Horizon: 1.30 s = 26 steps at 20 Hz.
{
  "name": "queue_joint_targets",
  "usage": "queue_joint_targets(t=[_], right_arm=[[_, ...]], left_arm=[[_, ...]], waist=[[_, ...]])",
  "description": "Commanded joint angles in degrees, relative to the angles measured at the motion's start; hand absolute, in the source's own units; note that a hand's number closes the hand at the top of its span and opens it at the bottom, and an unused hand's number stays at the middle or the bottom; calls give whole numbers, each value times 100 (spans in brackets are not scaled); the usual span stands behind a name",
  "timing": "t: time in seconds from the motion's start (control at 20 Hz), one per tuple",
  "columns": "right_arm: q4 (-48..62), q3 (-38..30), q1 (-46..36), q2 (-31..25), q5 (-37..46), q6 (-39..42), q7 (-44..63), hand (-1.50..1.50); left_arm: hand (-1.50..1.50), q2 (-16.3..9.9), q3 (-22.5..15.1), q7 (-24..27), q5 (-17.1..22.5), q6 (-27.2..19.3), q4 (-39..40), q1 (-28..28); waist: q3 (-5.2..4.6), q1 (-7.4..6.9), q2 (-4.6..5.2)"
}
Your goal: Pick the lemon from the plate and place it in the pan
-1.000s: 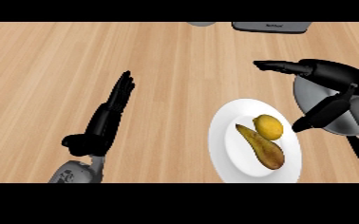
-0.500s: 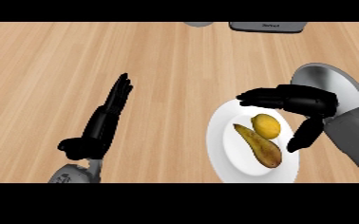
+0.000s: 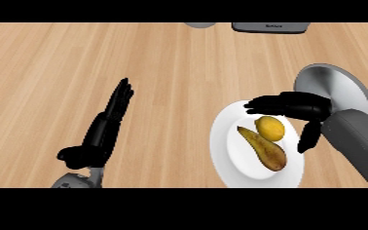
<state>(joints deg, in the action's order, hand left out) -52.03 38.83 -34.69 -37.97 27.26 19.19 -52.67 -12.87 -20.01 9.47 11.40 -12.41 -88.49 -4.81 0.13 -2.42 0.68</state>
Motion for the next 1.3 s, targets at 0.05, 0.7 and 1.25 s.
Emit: queue_joint_targets(t=[0.05,0.7,1.25], right_arm=[[1076,0,-341,184,6,366,-1392,-150],[2313,365,-815,1402,430,-66,-1073,-150],[2691,644,-872,1633,1009,-1162,-1629,150]], left_arm=[[0,70,-69,66,-101,6,-5,167],[0,-26,429,311,15,383,391,161],[0,204,302,-391,-256,116,-16,-204]], waist=[[-3,32,-5],[-10,106,-26],[-5,115,-25]])
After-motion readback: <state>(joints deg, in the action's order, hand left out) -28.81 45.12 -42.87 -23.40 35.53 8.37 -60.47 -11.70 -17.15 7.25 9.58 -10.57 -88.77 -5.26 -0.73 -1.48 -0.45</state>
